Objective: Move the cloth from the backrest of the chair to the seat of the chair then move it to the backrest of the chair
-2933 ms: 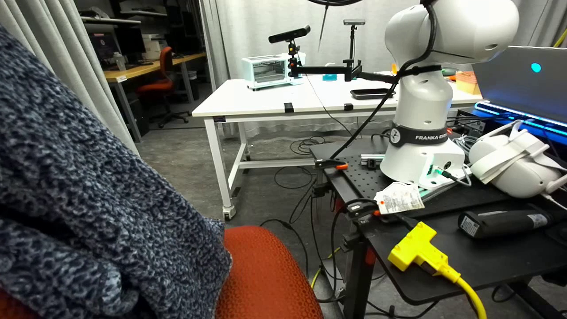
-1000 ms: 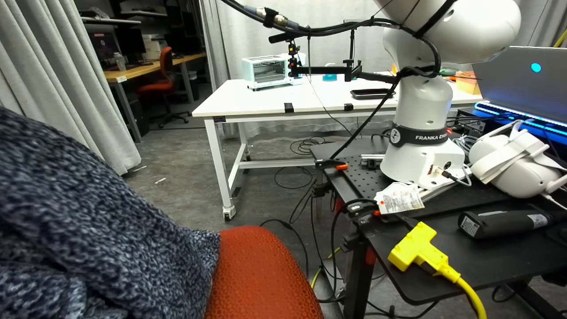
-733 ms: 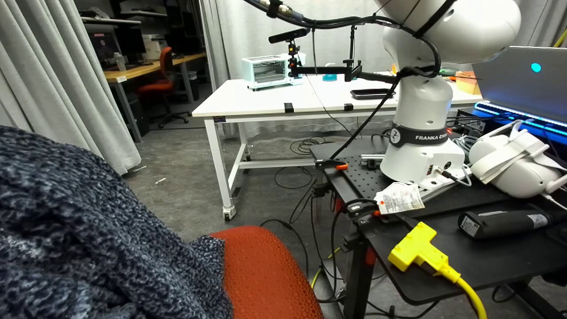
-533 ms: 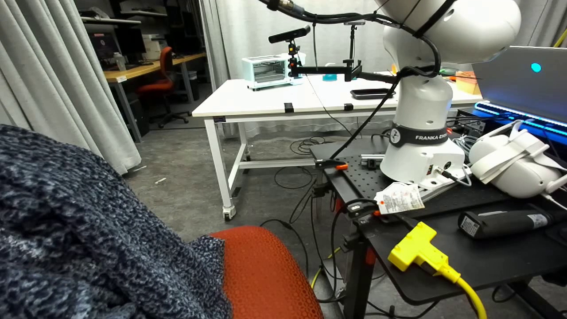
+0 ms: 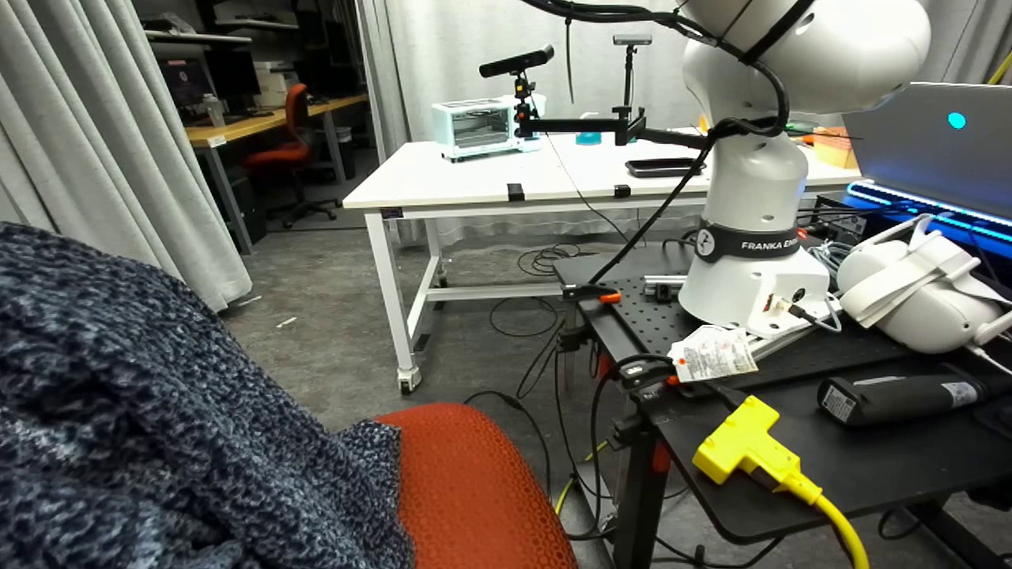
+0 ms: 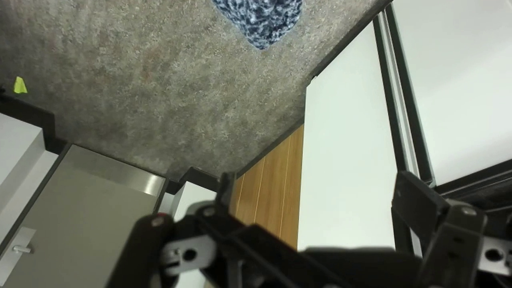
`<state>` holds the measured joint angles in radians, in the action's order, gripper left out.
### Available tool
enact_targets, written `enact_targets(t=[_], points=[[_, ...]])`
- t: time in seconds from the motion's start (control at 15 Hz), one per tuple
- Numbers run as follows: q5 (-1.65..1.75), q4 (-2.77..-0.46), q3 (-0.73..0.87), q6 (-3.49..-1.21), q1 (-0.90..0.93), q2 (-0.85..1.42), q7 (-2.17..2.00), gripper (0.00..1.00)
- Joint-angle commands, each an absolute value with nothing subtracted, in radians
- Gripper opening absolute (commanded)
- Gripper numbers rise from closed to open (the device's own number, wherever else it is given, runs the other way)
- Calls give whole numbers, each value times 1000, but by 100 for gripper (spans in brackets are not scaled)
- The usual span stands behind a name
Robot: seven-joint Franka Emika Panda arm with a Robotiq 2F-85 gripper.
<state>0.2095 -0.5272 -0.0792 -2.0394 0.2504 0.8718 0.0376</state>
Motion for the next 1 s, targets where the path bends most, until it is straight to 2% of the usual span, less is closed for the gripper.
enact_targets(t=[0.0,0.93], points=[[219,-546,-79,-1994,273,828,44,100],[247,-543,-69,-1979,311,815,36,100]])
